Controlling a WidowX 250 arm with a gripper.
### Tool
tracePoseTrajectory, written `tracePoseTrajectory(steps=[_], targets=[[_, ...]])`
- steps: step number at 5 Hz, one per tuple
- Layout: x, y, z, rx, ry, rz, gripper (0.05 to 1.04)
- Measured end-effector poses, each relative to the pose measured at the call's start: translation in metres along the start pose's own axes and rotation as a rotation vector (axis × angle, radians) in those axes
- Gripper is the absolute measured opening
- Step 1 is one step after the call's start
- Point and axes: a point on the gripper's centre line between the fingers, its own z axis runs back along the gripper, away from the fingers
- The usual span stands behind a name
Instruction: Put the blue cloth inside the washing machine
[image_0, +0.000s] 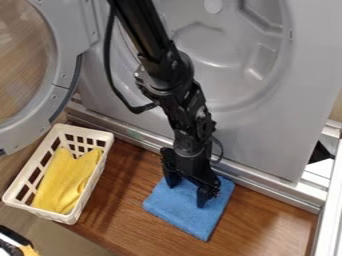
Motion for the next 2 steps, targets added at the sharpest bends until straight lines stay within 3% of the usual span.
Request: tracePoseTrajectory(steps=[2], targets=[[0.0008, -0.0092, -0.0068, 0.051, 0.011, 0.0, 0.43]])
